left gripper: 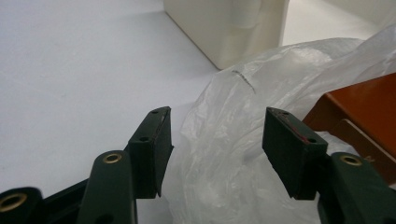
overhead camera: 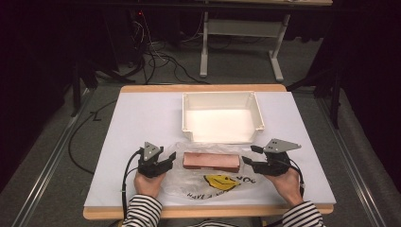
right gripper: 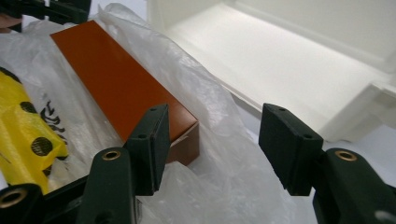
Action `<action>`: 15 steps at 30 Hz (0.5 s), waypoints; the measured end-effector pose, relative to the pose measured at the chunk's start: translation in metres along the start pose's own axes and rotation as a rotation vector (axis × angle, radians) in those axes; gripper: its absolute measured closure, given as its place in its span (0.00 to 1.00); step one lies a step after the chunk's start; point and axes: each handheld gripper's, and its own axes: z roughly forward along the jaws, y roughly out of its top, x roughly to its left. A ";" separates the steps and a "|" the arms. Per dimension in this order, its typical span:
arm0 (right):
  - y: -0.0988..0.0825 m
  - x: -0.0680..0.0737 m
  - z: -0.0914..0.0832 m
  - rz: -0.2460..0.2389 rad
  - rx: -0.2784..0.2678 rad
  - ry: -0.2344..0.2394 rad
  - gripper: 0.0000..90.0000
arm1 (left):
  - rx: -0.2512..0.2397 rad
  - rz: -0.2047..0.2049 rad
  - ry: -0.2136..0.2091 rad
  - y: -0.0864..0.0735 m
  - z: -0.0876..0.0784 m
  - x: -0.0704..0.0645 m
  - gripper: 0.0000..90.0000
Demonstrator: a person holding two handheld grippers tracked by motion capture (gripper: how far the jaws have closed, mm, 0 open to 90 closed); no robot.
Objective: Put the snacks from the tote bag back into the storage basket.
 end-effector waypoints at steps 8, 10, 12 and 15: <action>0.014 0.012 0.015 -0.033 0.021 0.064 0.49 | 0.024 0.017 0.015 -0.001 0.003 -0.002 0.47; 0.018 0.016 0.019 -0.055 0.021 0.082 0.49 | 0.028 0.006 0.015 -0.001 0.004 -0.001 0.46; 0.021 0.020 0.024 -0.069 0.029 0.100 0.49 | 0.027 -0.003 0.017 -0.001 0.003 0.000 0.45; 0.024 0.023 0.032 -0.082 0.046 0.122 0.48 | 0.029 0.002 0.015 -0.001 0.004 -0.001 0.45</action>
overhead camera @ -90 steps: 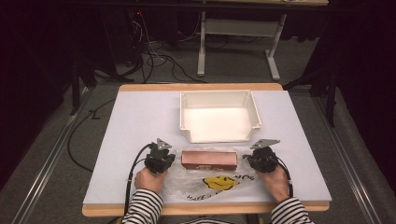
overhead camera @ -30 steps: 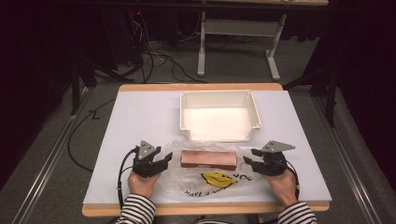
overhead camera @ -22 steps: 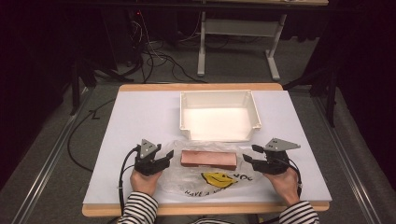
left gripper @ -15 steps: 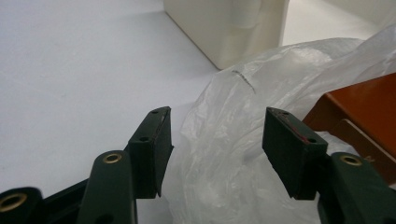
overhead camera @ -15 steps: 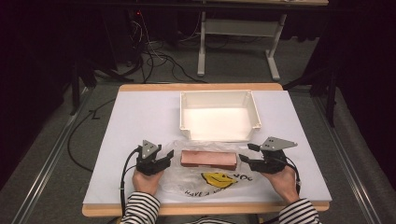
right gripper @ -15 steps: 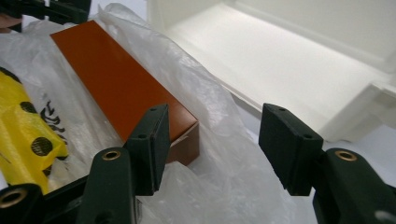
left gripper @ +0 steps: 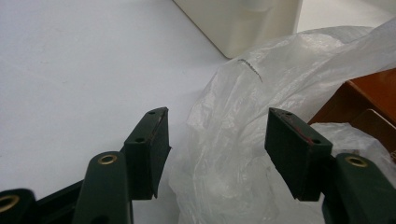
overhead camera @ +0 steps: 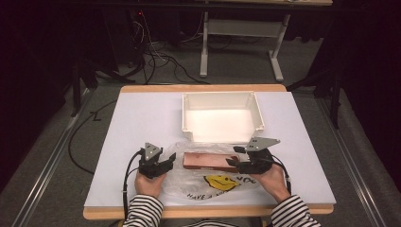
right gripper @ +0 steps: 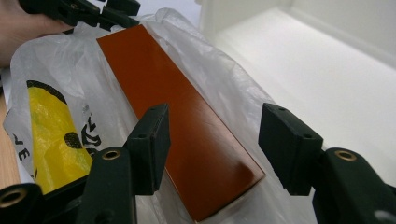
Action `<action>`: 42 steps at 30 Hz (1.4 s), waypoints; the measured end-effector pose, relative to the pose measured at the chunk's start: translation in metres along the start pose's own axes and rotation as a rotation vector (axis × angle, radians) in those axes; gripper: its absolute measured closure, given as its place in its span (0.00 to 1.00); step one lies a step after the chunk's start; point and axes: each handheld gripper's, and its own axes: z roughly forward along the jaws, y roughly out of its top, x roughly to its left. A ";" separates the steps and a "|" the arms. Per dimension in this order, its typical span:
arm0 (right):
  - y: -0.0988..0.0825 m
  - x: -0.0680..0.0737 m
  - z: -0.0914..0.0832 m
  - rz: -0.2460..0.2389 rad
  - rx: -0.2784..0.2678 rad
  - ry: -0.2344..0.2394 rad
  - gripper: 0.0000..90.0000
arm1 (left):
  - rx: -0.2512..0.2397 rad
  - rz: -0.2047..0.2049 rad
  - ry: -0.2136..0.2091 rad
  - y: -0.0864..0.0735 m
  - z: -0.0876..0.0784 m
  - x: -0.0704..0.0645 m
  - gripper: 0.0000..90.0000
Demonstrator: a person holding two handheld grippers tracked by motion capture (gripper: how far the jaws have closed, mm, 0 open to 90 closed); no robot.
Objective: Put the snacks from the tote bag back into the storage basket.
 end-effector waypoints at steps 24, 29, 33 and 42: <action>0.004 0.009 0.032 -0.058 0.090 0.077 0.35 | 0.054 0.031 -0.002 0.002 0.005 -0.003 0.45; 0.000 0.006 0.026 -0.061 0.109 0.083 0.38 | 0.053 0.034 0.001 0.002 0.005 -0.003 0.45; -0.002 0.008 0.023 -0.078 0.110 0.079 0.39 | 0.059 0.040 0.000 0.002 0.006 -0.004 0.45; -0.007 0.009 0.039 -0.101 0.146 0.083 0.37 | 0.059 0.033 -0.004 0.002 0.006 -0.003 0.45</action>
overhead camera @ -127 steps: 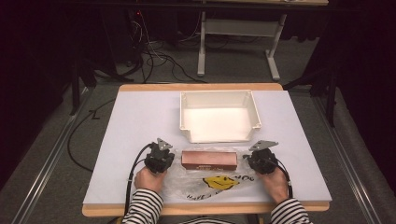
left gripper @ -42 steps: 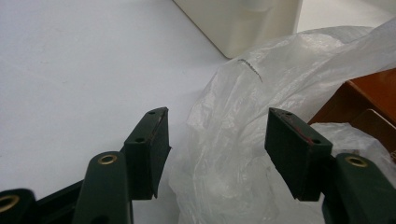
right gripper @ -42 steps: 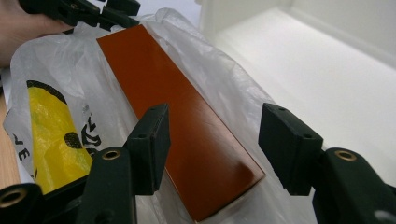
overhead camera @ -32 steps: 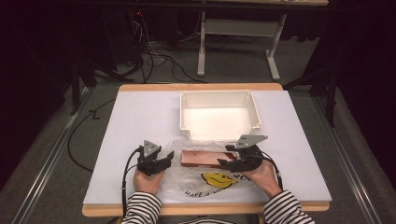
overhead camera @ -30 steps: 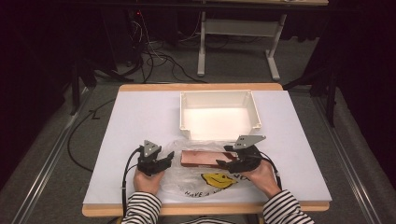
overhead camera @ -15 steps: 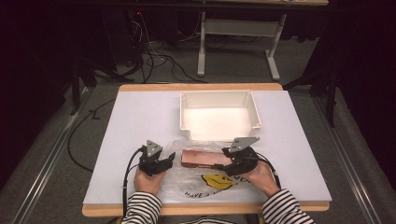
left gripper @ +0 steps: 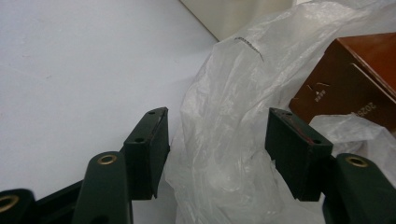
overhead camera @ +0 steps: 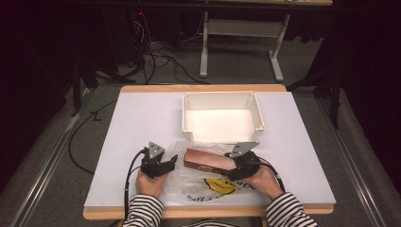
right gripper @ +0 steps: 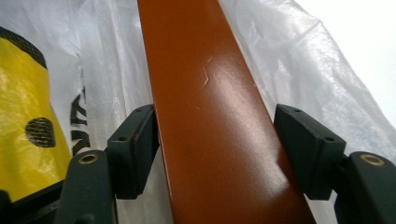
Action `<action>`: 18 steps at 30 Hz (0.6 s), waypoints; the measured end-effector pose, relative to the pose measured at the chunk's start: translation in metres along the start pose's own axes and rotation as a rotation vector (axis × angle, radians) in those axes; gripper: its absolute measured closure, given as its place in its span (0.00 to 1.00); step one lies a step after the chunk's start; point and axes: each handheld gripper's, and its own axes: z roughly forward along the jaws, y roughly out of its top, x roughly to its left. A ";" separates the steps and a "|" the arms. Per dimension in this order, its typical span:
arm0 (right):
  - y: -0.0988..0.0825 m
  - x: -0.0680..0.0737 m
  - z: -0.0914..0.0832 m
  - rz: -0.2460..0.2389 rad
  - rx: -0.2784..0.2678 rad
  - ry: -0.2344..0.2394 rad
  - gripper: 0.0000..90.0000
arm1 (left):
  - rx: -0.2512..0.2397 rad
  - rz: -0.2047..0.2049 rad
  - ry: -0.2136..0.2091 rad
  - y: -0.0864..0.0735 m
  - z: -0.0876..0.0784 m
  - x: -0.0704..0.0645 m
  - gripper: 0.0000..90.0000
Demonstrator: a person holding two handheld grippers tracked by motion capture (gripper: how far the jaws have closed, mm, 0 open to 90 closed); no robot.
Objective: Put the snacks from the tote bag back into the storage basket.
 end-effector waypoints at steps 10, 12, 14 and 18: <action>-0.004 0.004 -0.007 -0.045 -0.003 0.015 0.47 | 0.013 0.003 -0.002 0.001 0.002 -0.001 0.45; -0.004 0.005 -0.009 -0.050 -0.010 0.026 0.47 | 0.012 0.004 -0.003 0.001 0.001 -0.001 0.45; -0.004 0.005 -0.011 -0.055 -0.020 0.032 0.47 | 0.012 0.003 -0.004 0.001 0.001 -0.001 0.45; -0.002 0.003 -0.018 -0.027 -0.033 0.049 0.47 | 0.011 0.004 -0.002 0.001 0.001 -0.001 0.44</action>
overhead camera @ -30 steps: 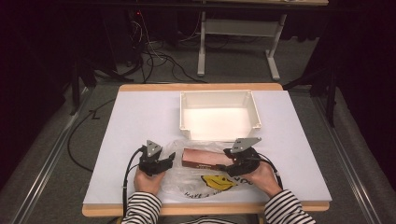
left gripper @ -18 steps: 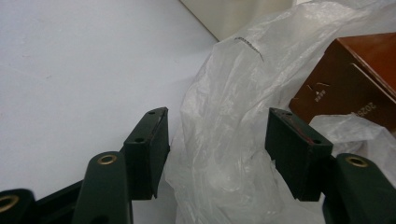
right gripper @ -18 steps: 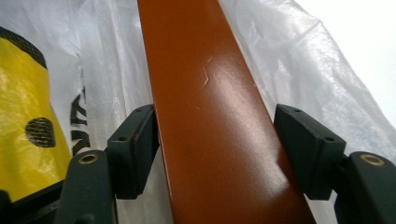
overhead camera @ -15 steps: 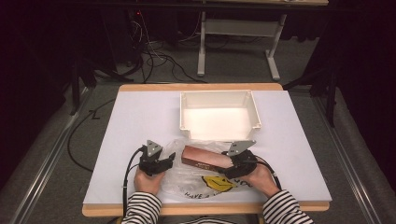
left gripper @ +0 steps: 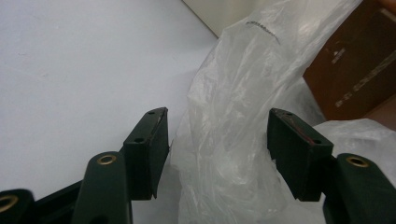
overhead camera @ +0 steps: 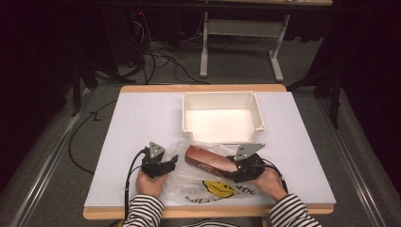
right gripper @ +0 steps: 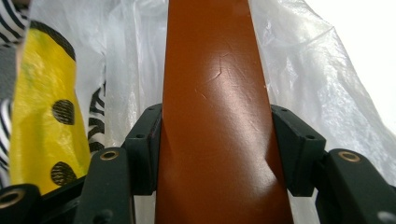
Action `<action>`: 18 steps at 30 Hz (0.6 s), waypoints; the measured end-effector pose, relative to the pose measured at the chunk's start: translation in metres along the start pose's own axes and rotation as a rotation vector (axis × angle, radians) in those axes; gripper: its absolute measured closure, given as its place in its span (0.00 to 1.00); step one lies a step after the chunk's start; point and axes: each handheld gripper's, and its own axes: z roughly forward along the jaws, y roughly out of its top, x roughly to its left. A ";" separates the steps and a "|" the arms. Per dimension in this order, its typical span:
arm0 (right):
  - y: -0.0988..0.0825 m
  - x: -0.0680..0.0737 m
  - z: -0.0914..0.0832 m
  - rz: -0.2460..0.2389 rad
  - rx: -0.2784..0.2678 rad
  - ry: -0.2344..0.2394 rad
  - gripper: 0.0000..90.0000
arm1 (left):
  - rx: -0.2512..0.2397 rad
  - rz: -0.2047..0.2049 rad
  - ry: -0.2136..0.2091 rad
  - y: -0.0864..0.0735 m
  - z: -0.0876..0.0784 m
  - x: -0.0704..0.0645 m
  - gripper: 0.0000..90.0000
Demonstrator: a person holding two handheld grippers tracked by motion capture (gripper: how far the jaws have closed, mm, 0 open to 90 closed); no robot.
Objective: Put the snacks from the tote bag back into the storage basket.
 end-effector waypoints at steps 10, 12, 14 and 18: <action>0.006 -0.002 -0.018 0.021 -0.045 0.005 0.47 | 0.002 0.005 -0.001 0.000 0.000 0.000 0.44; 0.007 -0.003 -0.021 0.032 -0.048 0.008 0.47 | -0.001 0.004 -0.002 0.000 0.000 0.000 0.44; 0.008 -0.004 -0.023 0.036 -0.052 0.011 0.47 | 0.000 0.005 -0.003 0.000 0.000 0.000 0.44; 0.010 -0.004 -0.029 0.042 -0.068 0.010 0.47 | 0.000 0.006 -0.004 0.000 0.000 0.000 0.44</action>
